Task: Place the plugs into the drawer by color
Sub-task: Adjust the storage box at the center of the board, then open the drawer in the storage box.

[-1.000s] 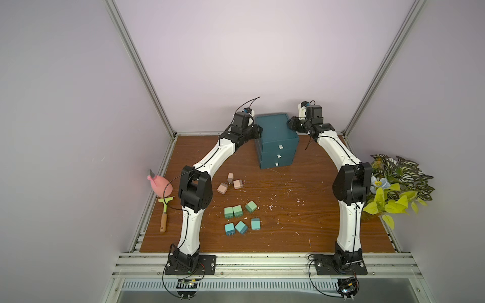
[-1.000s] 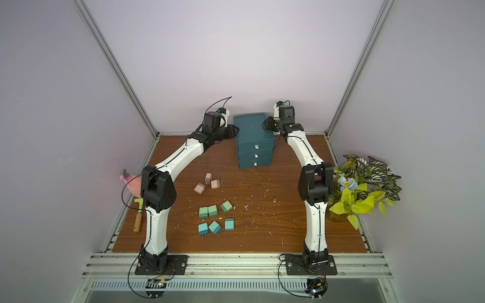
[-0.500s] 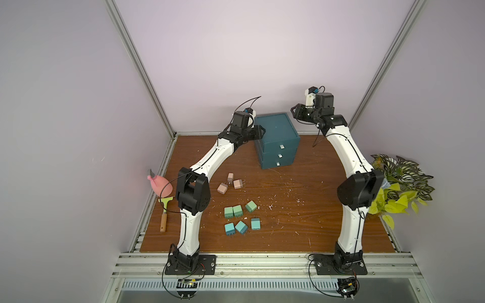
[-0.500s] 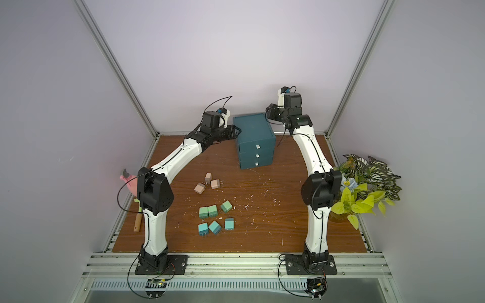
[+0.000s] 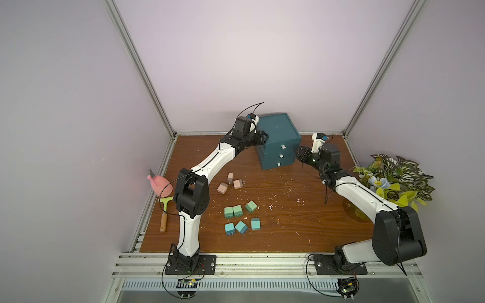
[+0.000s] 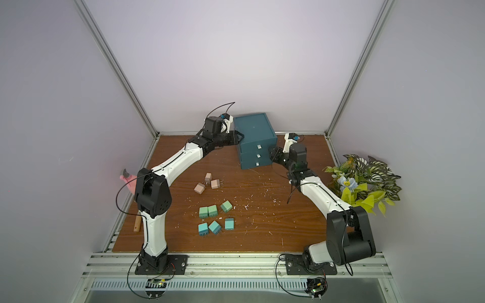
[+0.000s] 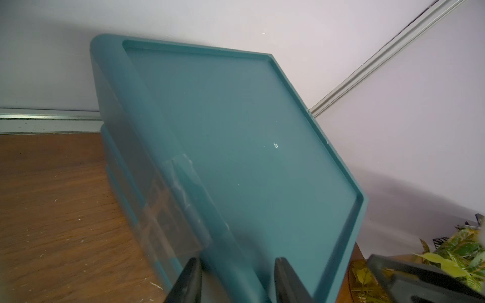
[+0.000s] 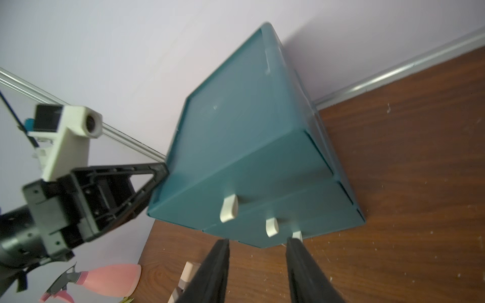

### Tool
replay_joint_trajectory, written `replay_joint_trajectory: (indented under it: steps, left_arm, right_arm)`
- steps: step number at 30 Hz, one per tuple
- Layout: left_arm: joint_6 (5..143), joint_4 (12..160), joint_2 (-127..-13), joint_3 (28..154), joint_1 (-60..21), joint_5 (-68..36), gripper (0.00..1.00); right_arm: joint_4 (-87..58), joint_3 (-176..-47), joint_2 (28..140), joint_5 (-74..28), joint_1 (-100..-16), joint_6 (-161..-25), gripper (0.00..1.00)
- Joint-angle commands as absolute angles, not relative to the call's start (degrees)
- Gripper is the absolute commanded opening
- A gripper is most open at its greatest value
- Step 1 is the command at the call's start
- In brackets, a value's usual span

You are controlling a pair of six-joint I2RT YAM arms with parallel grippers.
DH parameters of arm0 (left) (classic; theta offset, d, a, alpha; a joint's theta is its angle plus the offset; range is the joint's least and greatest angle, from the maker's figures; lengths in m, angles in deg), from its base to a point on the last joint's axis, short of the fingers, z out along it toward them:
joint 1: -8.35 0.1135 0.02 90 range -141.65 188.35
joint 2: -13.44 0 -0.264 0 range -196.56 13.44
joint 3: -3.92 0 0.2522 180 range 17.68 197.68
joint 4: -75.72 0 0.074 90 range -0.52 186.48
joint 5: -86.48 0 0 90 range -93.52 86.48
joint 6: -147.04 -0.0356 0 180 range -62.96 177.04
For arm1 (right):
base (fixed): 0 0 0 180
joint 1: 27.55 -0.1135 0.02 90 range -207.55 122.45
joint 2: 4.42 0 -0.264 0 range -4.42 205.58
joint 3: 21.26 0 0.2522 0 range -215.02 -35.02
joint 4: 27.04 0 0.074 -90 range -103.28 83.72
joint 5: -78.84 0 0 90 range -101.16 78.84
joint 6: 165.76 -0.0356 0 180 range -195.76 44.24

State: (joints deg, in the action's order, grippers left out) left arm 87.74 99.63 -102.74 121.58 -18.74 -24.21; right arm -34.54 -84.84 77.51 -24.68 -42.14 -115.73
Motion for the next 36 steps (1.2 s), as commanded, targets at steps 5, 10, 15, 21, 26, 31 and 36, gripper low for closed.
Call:
replay_joint_trajectory:
  steps: [5,10,15,21,26,31,36]
  left_arm:
    - [88.64,97.83,-100.78,119.42,-21.24,-26.20,0.40]
    - [87.80,99.06,-100.75,119.68,-21.27,-24.15,0.41]
    - [87.76,99.06,-100.43,120.33,-21.12,-23.23,0.46]
    - [87.63,100.28,-101.42,121.52,-21.10,-22.28,0.50]
    - [87.45,100.55,-101.75,121.57,-21.10,-21.80,0.50]
    - [86.96,100.86,-101.75,121.58,-21.05,-21.63,0.50]
    - [86.42,101.39,-101.56,121.28,-21.10,-21.16,0.49]
  right_arm:
    - [-46.79,-84.68,78.55,-30.56,-42.67,-121.22,0.43]
    - [-50.30,-84.70,81.04,-33.16,-42.62,-124.18,0.42]
    - [-53.02,-84.89,82.72,-34.01,-42.67,-126.68,0.42]
    - [-55.93,-84.84,84.72,-34.62,-42.67,-129.51,0.42]
    - [-58.22,-85.26,86.56,-34.97,-42.67,-131.71,0.42]
    - [-60.00,-86.01,88.37,-35.32,-42.84,-133.70,0.41]
    - [-61.40,-86.52,90.22,-35.94,-43.02,-135.25,0.39]
